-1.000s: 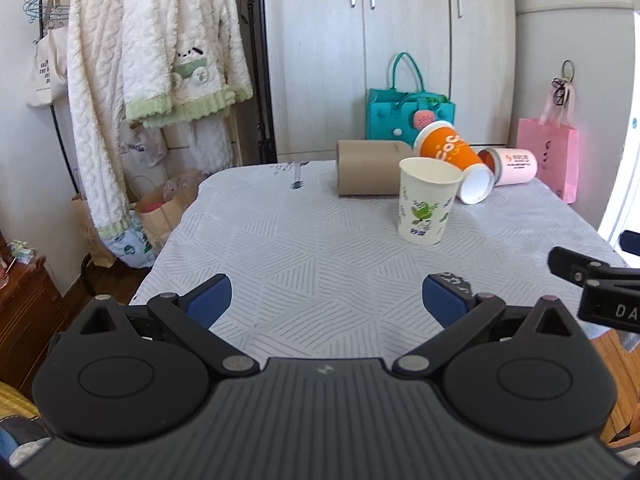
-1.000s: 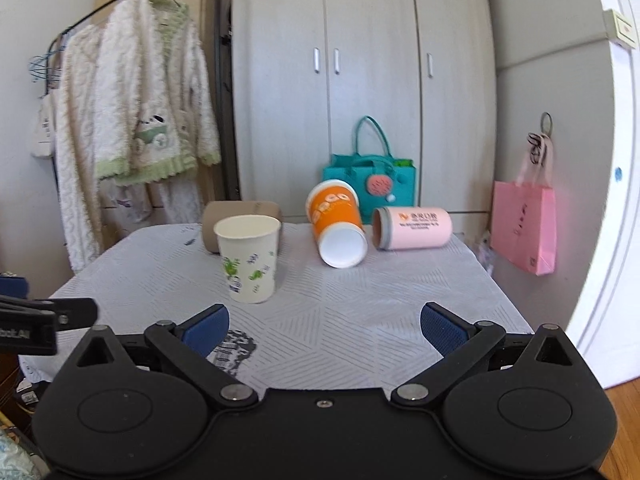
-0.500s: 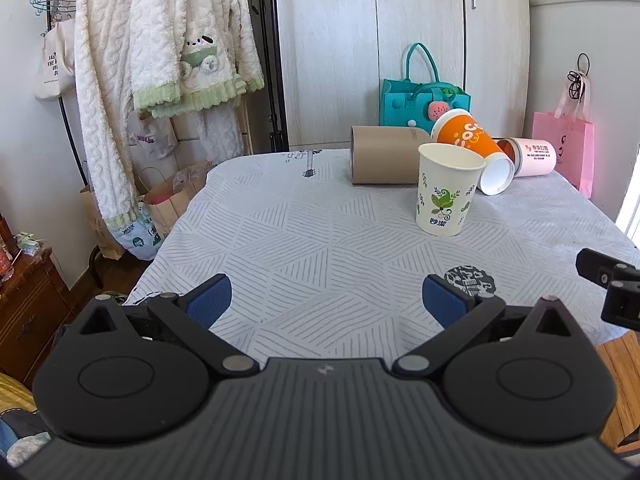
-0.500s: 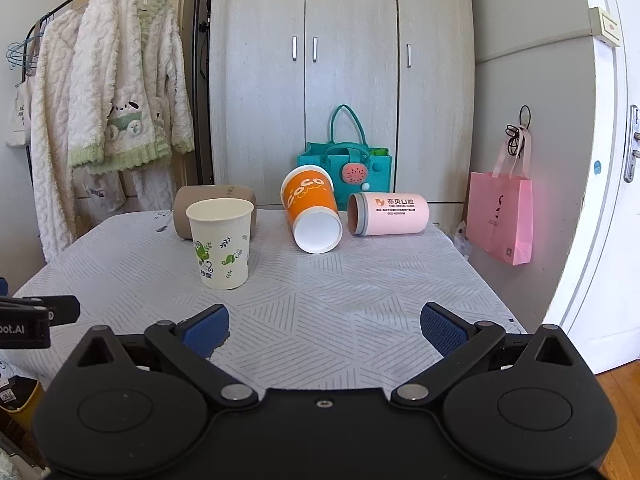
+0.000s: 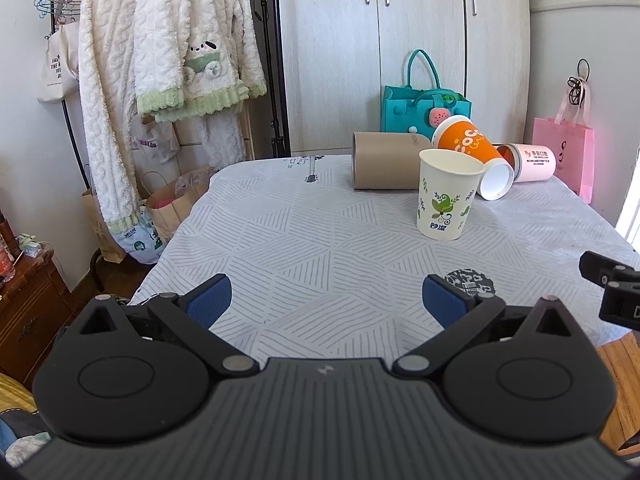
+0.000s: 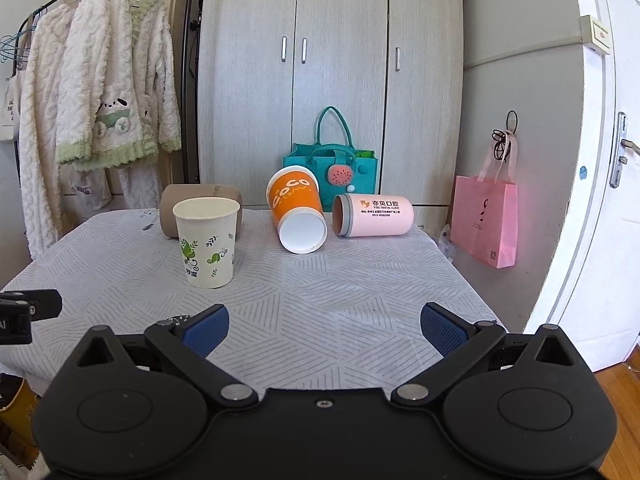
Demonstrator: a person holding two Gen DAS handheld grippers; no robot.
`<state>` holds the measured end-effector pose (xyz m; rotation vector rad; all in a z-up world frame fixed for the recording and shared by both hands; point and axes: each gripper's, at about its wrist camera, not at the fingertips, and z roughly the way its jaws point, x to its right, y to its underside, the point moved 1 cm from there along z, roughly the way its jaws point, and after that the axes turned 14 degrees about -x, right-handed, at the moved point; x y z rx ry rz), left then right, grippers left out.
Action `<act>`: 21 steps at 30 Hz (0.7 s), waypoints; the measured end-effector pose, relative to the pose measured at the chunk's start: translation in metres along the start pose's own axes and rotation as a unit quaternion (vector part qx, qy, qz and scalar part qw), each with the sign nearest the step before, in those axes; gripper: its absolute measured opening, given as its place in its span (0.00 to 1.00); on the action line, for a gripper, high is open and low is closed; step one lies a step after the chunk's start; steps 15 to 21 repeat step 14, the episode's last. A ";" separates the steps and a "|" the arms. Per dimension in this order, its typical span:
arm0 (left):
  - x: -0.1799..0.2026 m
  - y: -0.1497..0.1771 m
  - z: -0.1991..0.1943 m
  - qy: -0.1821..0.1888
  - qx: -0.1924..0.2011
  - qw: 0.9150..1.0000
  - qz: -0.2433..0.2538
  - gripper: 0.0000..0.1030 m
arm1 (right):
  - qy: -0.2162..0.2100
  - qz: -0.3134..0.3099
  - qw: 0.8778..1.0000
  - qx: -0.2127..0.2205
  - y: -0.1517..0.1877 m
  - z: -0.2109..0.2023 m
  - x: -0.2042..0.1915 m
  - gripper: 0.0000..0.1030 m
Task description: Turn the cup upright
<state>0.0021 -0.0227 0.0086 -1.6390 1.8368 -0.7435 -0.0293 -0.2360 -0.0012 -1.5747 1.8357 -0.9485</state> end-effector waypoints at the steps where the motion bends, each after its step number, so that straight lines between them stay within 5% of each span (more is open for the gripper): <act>1: 0.000 0.000 -0.001 0.000 0.002 1.000 0.000 1.00 | 0.000 0.000 1.000 0.000 0.000 0.000 0.000 1.00; 21: -0.004 -0.001 -0.005 -0.006 0.006 1.000 -0.010 1.00 | 0.004 -0.003 1.000 -0.003 0.001 0.002 0.001 1.00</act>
